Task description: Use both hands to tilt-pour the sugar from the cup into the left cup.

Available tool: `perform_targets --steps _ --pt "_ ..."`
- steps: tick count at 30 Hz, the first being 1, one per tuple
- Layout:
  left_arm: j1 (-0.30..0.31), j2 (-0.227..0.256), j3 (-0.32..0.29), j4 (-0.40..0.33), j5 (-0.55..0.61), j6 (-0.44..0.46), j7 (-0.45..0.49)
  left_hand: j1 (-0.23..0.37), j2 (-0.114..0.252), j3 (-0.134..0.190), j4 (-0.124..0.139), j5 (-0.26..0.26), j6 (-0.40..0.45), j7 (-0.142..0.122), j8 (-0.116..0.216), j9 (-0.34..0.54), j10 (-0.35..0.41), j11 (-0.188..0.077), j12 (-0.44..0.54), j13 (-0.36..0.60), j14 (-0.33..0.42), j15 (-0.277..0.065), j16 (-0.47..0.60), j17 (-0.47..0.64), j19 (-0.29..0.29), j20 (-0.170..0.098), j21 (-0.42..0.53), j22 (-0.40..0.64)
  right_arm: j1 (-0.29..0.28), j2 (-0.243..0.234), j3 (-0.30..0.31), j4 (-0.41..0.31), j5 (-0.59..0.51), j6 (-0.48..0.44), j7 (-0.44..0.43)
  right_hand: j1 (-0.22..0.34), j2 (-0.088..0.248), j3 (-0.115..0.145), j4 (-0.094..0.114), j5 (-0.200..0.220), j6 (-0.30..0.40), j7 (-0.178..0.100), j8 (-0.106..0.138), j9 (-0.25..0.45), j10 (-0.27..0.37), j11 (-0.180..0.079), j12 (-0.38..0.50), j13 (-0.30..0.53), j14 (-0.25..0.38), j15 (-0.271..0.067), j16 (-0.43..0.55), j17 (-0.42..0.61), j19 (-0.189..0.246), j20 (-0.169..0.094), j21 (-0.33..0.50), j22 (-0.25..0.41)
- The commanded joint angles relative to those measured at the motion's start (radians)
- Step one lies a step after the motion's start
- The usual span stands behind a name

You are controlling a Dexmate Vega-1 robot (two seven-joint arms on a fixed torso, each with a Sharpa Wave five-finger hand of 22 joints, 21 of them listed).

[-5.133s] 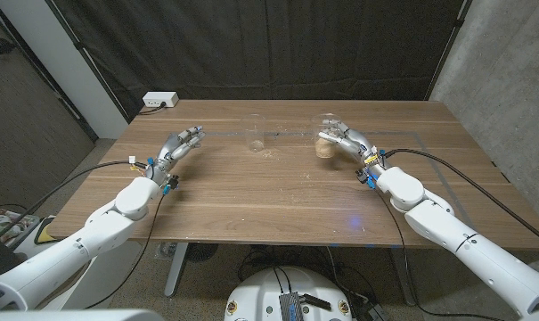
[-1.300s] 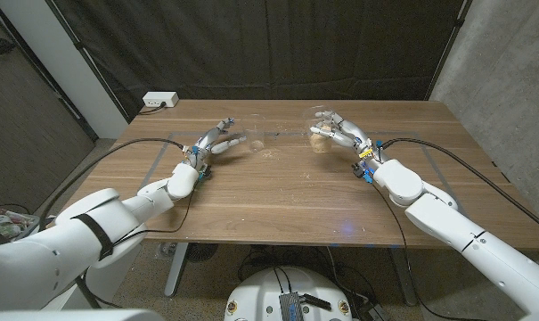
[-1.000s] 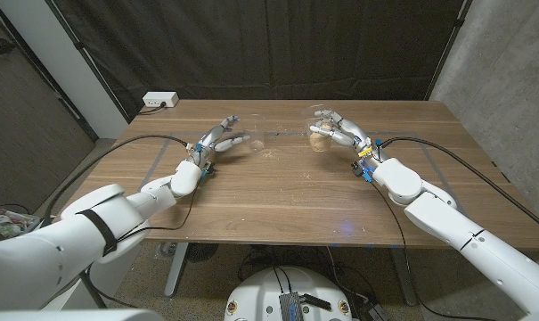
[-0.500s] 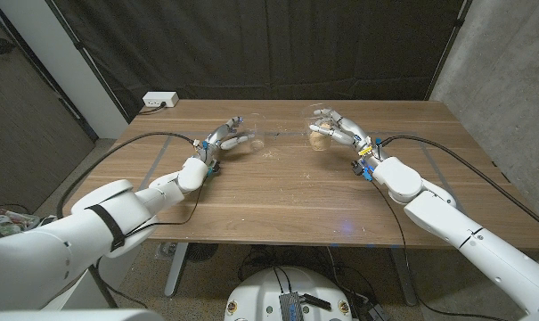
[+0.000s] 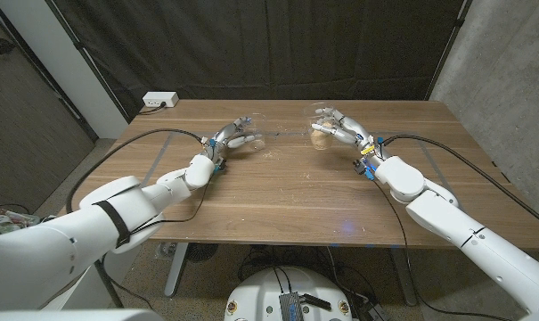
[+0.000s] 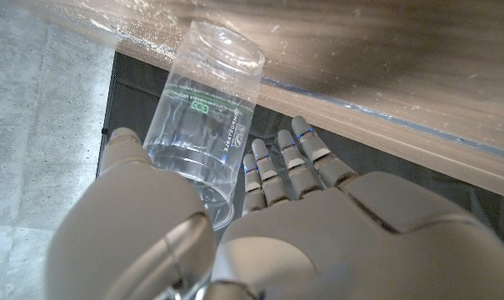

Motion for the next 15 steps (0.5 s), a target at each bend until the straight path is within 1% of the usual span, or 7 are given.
perform_targets --steps 1,7,9,12,13,14,15 --pt "0.003 -0.036 -0.005 0.004 -0.064 0.033 -0.040 0.026 0.006 -0.007 -0.007 0.009 0.033 -0.002 0.022 0.012 0.037 -0.006 0.022 0.009 0.040 -0.087 0.014 0.007 0.041 -0.039 0.014 0.003 -0.013 -0.010 0.010 0.006 0.013 0.015 0.004 -0.002 0.007 0.001 0.001 0.004 0.004 0.002 0.007 0.004 0.010 0.003 0.006 0.006 0.012 -0.175 -0.002 0.005 -0.002 -0.034 0.009 0.005" --pt "0.015 -0.049 -0.020 0.004 -0.106 0.027 -0.069 0.050 0.018 -0.010 -0.015 0.015 0.073 -0.011 0.050 0.023 0.079 -0.012 0.049 0.018 0.096 -0.105 0.028 0.014 0.087 -0.053 0.029 0.003 -0.020 -0.013 0.013 0.006 0.016 0.019 0.003 -0.001 0.006 0.001 0.000 0.004 0.010 0.005 0.008 0.006 0.014 0.004 0.007 0.009 0.015 -0.174 -0.001 0.008 0.000 -0.028 0.012 0.004" --pt "0.022 -0.055 -0.033 0.005 -0.127 0.020 -0.085 0.060 0.022 -0.011 -0.018 0.017 0.085 -0.011 0.059 0.027 0.097 -0.012 0.060 0.021 0.126 -0.108 0.036 0.017 0.108 -0.057 0.037 0.003 -0.023 -0.014 0.014 0.006 0.017 0.020 0.001 -0.003 0.008 0.002 0.002 0.004 0.008 0.000 0.007 0.006 0.010 -0.001 0.005 0.011 0.011 -0.175 -0.005 0.008 -0.006 -0.036 0.011 0.004" --pt "0.029 -0.060 -0.043 0.005 -0.142 0.006 -0.096 0.070 0.025 -0.013 -0.021 0.019 0.100 -0.007 0.069 0.031 0.107 -0.015 0.067 0.025 0.150 -0.117 0.041 0.019 0.129 -0.061 0.044 0.003 -0.028 -0.013 0.016 0.006 0.019 0.023 -0.003 -0.003 0.008 0.002 0.002 0.004 0.010 -0.002 0.006 0.007 0.010 -0.002 0.004 0.014 0.011 -0.176 -0.006 0.010 -0.006 -0.036 0.012 0.004" --pt "0.032 -0.062 -0.047 0.005 -0.146 0.001 -0.098 0.075 0.027 -0.013 -0.023 0.019 0.112 -0.008 0.076 0.032 0.120 -0.011 0.075 0.027 0.155 -0.117 0.041 0.020 0.137 -0.061 0.047 0.003 -0.029 -0.014 0.017 0.006 0.019 0.023 -0.004 -0.002 0.008 0.002 0.001 0.004 0.012 0.002 0.006 0.008 0.014 0.001 0.005 0.015 0.013 -0.175 -0.005 0.012 -0.004 -0.033 0.013 0.004" --pt "0.035 -0.064 -0.052 0.005 -0.153 -0.006 -0.103 0.080 0.029 -0.014 -0.025 0.020 0.124 -0.013 0.083 0.034 0.129 -0.018 0.081 0.029 0.171 -0.119 0.045 0.022 0.148 -0.062 0.051 0.003 -0.031 -0.014 0.018 0.007 0.020 0.025 -0.004 -0.003 0.008 0.002 0.001 0.004 0.012 0.003 0.007 0.008 0.015 0.002 0.005 0.015 0.014 -0.176 -0.005 0.012 -0.003 -0.031 0.014 0.004" --pt "0.039 -0.066 -0.060 0.005 -0.163 -0.012 -0.112 0.083 0.030 -0.014 -0.025 0.020 0.126 -0.014 0.085 0.035 0.132 -0.016 0.082 0.029 0.179 -0.120 0.047 0.022 0.153 -0.063 0.052 0.003 -0.032 -0.015 0.018 0.008 0.019 0.028 -0.004 -0.002 0.008 0.002 0.001 0.004 0.012 -0.001 0.006 0.008 0.012 -0.001 0.004 0.016 0.010 -0.175 -0.007 0.012 -0.007 -0.036 0.013 0.004"
